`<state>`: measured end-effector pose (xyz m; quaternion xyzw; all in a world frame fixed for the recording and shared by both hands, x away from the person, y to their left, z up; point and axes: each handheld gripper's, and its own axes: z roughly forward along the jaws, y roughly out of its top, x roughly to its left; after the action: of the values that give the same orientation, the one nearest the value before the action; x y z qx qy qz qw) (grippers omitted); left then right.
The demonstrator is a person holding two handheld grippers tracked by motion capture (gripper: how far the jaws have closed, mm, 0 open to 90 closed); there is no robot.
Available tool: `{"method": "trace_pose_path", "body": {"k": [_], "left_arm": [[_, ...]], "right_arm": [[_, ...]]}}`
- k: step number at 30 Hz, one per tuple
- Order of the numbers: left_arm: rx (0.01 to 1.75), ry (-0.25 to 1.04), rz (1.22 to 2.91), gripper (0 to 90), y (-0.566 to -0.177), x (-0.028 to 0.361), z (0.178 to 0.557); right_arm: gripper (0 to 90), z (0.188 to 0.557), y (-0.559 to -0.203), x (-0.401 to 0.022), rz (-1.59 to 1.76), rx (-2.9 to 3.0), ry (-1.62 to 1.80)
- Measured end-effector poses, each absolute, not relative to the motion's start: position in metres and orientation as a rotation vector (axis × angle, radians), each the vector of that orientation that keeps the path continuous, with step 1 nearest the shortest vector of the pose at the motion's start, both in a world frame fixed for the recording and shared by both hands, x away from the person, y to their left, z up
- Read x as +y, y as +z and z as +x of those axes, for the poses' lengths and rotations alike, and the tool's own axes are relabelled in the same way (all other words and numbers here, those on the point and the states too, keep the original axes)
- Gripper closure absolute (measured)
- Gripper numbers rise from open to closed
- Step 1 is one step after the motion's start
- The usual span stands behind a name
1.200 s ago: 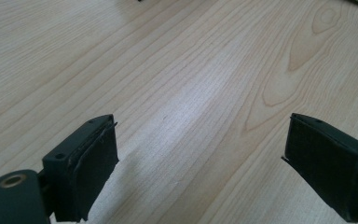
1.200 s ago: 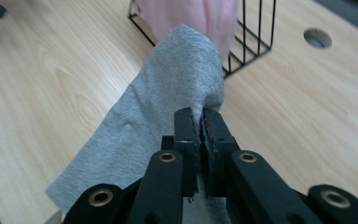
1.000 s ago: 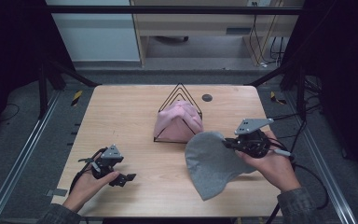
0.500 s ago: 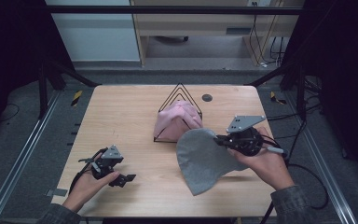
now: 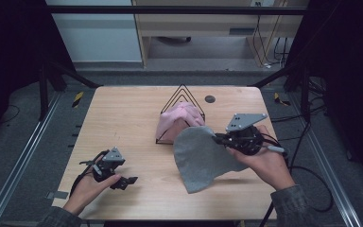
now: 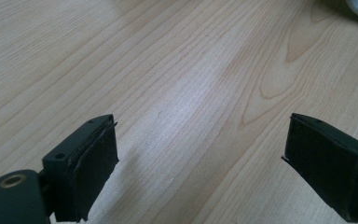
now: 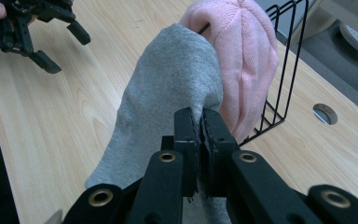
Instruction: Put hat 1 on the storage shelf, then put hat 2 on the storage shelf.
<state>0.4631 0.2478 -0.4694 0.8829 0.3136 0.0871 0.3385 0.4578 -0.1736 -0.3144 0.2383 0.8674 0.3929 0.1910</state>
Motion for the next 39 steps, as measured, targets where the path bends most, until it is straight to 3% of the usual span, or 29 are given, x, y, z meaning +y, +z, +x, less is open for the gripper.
{"method": "trace_pose_path", "body": {"k": [12, 18, 28, 39], "left_arm": [[0.779, 0.230, 2.264, 8.8, -0.463, 0.243, 0.460], [0.708, 0.207, 2.183, 9.2, -0.435, 0.236, 0.457], [0.548, 0.189, 2.196, 9.2, -0.402, 0.202, 0.461], [0.558, 0.206, 2.170, 12.0, -0.399, 0.191, 0.468]], "right_arm": [[86.4, 0.455, -0.300, -0.163, 0.617, 2.429, 1.110], [86.4, 0.446, -0.278, -0.153, 0.547, 2.412, 1.127], [86.4, 0.443, -0.260, -0.130, 0.470, 2.403, 1.146], [86.5, 0.447, -0.253, -0.112, 0.445, 2.401, 1.182]]}}
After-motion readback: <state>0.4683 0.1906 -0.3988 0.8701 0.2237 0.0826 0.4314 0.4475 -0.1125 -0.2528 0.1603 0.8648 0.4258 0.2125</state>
